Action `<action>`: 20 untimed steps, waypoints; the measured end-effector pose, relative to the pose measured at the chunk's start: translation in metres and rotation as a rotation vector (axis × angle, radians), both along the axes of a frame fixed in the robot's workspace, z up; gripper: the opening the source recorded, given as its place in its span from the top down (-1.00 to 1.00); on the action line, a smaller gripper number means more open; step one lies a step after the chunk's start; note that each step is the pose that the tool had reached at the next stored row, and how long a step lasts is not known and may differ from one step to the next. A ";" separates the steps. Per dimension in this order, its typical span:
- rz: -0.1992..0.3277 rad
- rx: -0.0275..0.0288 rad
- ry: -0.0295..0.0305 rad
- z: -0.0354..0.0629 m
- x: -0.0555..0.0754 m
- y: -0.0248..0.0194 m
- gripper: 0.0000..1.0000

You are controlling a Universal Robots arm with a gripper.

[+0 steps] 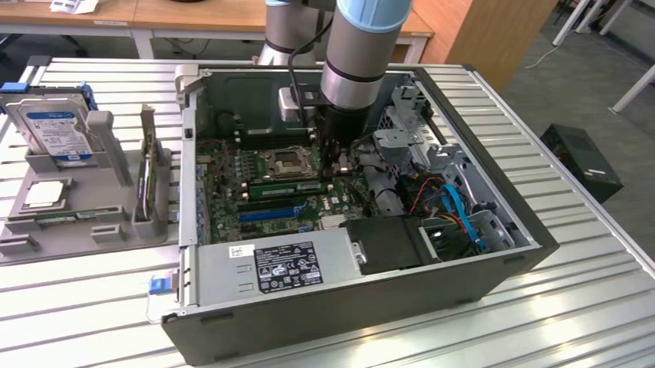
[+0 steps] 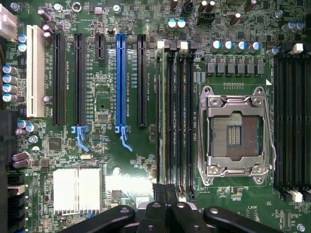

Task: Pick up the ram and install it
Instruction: 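Press down the ram until it locks into place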

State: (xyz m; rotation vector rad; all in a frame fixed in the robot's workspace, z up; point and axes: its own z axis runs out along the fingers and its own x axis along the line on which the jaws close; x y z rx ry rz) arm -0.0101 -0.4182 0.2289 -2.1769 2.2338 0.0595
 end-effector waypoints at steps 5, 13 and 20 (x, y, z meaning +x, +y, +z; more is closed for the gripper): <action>0.000 -0.0001 0.0001 -0.0009 0.000 0.0000 0.79; 0.000 0.0000 0.0000 -0.0018 0.000 0.0000 0.79; 0.000 -0.0002 0.0000 -0.0031 0.000 -0.0001 0.79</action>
